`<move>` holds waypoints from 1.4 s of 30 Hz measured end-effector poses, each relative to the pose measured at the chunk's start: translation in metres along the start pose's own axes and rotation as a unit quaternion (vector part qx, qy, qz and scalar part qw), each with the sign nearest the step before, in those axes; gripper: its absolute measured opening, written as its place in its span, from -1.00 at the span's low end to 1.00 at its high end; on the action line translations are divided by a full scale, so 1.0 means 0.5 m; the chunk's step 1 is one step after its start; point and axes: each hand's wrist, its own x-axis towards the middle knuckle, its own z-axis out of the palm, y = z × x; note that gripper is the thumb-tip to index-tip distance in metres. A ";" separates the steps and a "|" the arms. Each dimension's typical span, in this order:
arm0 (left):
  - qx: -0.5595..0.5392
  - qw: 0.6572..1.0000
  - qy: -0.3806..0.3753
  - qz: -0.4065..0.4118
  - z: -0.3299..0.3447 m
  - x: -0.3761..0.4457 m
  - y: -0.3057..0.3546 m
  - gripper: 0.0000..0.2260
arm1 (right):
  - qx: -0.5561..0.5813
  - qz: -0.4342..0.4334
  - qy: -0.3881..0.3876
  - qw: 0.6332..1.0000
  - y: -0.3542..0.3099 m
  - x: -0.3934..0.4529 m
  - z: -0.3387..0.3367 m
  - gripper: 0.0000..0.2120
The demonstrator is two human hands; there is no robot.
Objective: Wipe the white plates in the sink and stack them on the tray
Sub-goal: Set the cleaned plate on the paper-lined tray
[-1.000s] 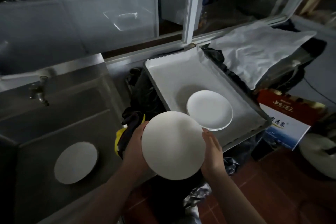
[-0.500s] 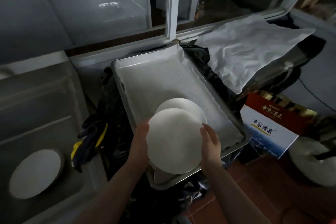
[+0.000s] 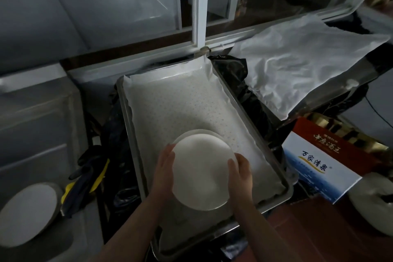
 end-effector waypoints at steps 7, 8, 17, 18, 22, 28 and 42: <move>0.044 0.998 0.039 0.007 0.023 0.017 0.002 -0.64 | 0.000 -0.010 0.001 1.000 0.001 0.023 0.011 -0.71; 0.049 0.998 0.038 0.011 0.024 0.019 0.001 -0.64 | 0.005 -0.008 0.002 1.000 0.000 0.028 0.012 -0.76; 0.073 0.997 0.037 0.015 0.031 0.021 0.004 -0.68 | 0.006 0.001 0.009 1.000 0.007 0.041 0.033 -0.67; 0.074 0.997 0.034 0.014 0.029 0.024 0.001 -0.64 | -0.004 -0.006 0.009 1.000 0.007 0.041 0.033 -0.64; 0.080 0.996 0.023 0.009 0.023 0.028 0.000 -0.58 | -0.038 -0.030 -0.003 0.999 0.011 0.047 0.028 -0.64; 0.085 0.996 -0.020 0.017 0.002 0.020 0.010 -0.59 | -0.060 -0.035 -0.018 0.997 -0.003 0.034 0.011 -0.55; 0.066 0.996 -0.035 0.049 -0.169 -0.087 0.032 -0.76 | -0.072 -0.184 -0.070 0.978 -0.027 -0.182 0.127 -0.50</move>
